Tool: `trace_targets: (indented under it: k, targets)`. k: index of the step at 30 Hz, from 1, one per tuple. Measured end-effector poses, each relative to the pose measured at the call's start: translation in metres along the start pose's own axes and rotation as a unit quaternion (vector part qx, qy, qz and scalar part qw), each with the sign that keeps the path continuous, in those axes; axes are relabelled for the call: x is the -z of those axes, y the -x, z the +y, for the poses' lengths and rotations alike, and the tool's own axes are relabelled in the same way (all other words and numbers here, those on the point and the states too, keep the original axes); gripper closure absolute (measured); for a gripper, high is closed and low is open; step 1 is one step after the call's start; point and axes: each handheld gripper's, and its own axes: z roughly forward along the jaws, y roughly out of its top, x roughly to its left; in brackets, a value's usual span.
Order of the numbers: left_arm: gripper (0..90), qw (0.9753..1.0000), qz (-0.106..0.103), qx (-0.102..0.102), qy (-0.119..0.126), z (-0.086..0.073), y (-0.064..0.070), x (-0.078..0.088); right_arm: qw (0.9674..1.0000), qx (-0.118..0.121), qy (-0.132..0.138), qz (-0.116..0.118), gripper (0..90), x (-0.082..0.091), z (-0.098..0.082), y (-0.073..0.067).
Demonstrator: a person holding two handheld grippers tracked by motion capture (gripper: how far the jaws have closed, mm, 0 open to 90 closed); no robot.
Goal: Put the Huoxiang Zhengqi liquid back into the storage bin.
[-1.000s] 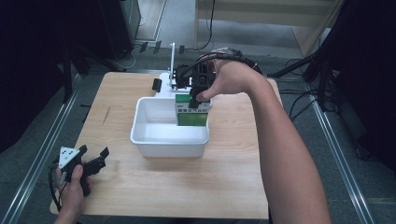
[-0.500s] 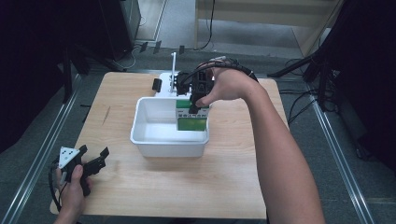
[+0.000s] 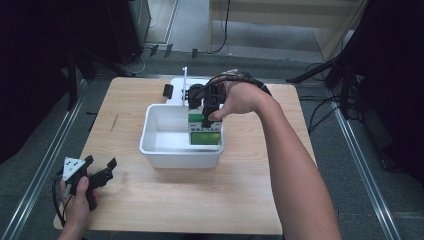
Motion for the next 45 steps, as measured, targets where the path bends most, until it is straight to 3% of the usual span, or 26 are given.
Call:
trace_targets:
  k: [19, 45]
  targets:
    - [14.0, 1.0000, 0.000, 0.000, 0.000, 0.000, 0.000, 0.000, 1.0000, -0.006, -0.005, 0.002, 65.0, -0.028, 0.000, 0.007]
    - [14.0, 1.0000, 0.000, 0.000, 0.001, 0.000, 0.000, 0.000, 0.9998, -0.007, -0.020, 0.006, 64.8, -0.047, 0.001, 0.009]
